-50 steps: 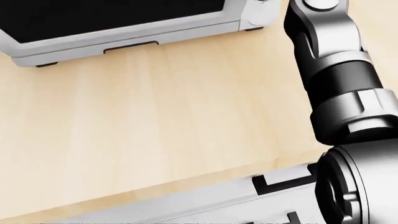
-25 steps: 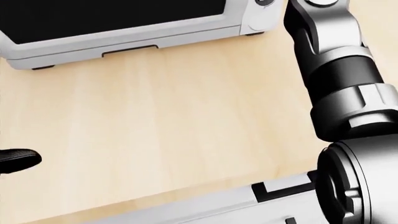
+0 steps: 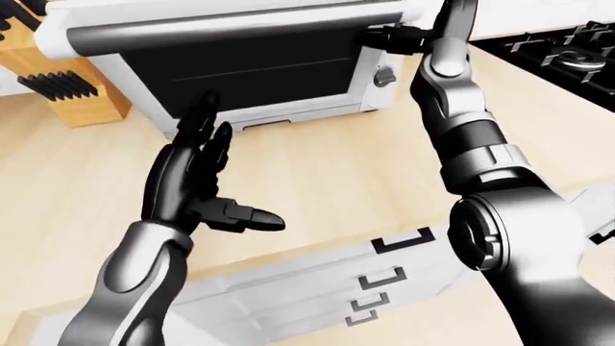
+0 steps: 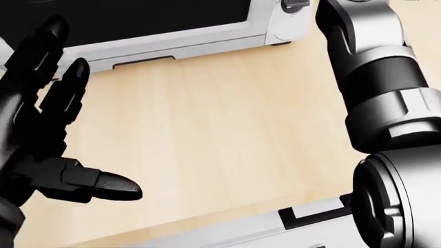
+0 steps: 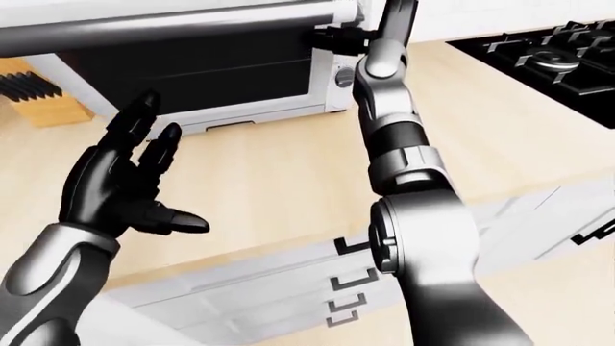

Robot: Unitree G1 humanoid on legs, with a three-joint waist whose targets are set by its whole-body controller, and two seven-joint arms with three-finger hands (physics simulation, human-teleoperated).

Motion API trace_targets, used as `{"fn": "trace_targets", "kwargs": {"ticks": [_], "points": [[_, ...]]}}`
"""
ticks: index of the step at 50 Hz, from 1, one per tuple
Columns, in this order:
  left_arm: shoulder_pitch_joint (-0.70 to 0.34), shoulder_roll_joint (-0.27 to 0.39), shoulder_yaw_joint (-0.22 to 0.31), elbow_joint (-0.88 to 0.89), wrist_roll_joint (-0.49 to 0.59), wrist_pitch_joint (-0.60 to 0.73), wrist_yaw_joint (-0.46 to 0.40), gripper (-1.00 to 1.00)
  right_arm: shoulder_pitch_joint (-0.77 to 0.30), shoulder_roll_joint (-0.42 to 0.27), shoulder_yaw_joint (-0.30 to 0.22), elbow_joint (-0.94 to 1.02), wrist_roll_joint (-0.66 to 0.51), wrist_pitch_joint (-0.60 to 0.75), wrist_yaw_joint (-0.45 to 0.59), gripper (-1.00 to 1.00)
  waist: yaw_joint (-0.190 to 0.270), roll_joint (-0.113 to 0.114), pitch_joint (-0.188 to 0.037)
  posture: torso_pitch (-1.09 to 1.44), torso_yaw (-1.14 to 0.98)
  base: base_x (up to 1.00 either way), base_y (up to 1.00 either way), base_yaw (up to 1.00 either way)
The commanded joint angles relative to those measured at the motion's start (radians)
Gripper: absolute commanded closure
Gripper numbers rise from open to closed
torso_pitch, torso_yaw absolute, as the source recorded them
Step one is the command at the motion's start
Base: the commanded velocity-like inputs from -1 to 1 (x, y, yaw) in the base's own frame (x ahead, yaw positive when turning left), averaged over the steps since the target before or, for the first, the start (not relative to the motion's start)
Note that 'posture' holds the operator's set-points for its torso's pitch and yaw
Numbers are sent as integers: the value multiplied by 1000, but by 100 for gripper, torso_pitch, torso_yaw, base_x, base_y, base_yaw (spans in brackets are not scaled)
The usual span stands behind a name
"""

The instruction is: Close the toaster oven door.

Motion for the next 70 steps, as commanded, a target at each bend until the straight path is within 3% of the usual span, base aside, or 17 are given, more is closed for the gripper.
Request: {"fn": "trace_targets", "kwargs": {"ticks": [1, 14, 28, 44, 62, 70], "points": [[-16, -8, -23, -12, 44, -54, -25, -100, -65, -14, -7, -66, 7, -53, -11, -100, 4, -5, -34, 0, 0, 0, 0, 0], [-149, -34, -69, 89, 145, -56, -111, -100, -66, -13, -8, -60, 9, -57, -7, -100, 8, -19, -33, 0, 0, 0, 0, 0], [-374, 41, -28, 347, 181, -133, -204, -100, -67, -14, -7, -60, 8, -56, -4, -100, 9, -22, -34, 0, 0, 0, 0, 0], [-397, 34, -62, 395, 207, -124, -284, -100, -71, -14, -8, -60, 8, -57, -14, -100, 9, -22, -35, 0, 0, 0, 0, 0], [-519, 97, -9, 586, 208, -191, -307, -100, -61, -21, -4, -59, -11, -74, -50, -100, 10, -23, -34, 0, 0, 0, 0, 0], [-530, 110, -15, 606, 211, -210, -308, -100, -63, -26, 3, -60, -51, -78, -66, -100, 7, -21, -33, 0, 0, 0, 0, 0]]}}
